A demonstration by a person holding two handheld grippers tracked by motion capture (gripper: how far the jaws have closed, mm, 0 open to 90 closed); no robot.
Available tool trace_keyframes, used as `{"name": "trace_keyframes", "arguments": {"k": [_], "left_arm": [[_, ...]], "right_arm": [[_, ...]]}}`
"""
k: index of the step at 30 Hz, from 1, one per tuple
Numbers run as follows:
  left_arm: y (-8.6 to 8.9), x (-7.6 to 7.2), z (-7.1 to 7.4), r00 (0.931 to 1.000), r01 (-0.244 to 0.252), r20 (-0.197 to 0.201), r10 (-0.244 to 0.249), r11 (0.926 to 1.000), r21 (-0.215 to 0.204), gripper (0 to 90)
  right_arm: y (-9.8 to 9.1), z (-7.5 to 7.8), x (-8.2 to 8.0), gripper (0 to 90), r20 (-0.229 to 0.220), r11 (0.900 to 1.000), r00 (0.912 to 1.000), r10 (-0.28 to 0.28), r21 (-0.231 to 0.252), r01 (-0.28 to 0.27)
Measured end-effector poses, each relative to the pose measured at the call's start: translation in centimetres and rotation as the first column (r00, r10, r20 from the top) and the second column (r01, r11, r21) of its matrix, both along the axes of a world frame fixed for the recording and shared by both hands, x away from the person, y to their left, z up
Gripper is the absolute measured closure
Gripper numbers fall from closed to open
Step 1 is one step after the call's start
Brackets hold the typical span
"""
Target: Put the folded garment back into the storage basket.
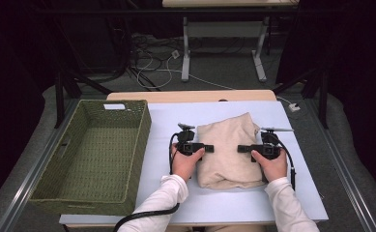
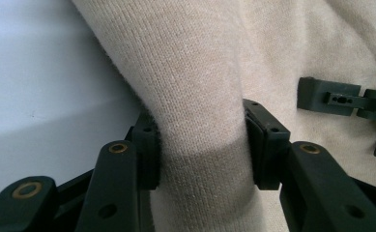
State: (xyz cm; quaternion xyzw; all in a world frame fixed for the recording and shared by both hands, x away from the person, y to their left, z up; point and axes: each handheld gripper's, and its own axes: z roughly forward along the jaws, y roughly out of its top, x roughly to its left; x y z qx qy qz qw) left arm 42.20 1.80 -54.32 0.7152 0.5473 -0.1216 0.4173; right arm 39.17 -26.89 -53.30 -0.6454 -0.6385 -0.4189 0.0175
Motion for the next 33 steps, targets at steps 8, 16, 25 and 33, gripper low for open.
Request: {"name": "trace_keyframes", "arguments": {"k": [8,16,25,33], "left_arm": [[0.0,0.0,0.5,1.0000,-0.003,0.002,0.003,0.9999,-0.010,57.7],[0.2,0.0,1.6,0.9998,-0.004,0.022,0.004,0.9998,-0.020,58.5],[0.4,-0.1,2.9,0.9994,-0.005,0.033,0.006,0.9995,-0.031,58.5],[0.6,-0.4,3.7,0.9988,-0.002,0.048,0.003,0.9995,-0.031,58.7]], "right_arm": [[0.2,0.6,-0.3,63.2,0.015,0.9999,0.9998,-0.010,-0.009,0.010],[0.3,1.7,-0.7,63.3,0.046,0.9998,0.9989,-0.004,-0.017,0.005],[0.5,2.8,-1.1,63.4,0.076,0.9999,0.9971,-0.009,-0.007,0.009],[0.7,3.6,-1.5,63.4,0.085,0.9999,0.9963,-0.014,-0.007,0.014]]}}
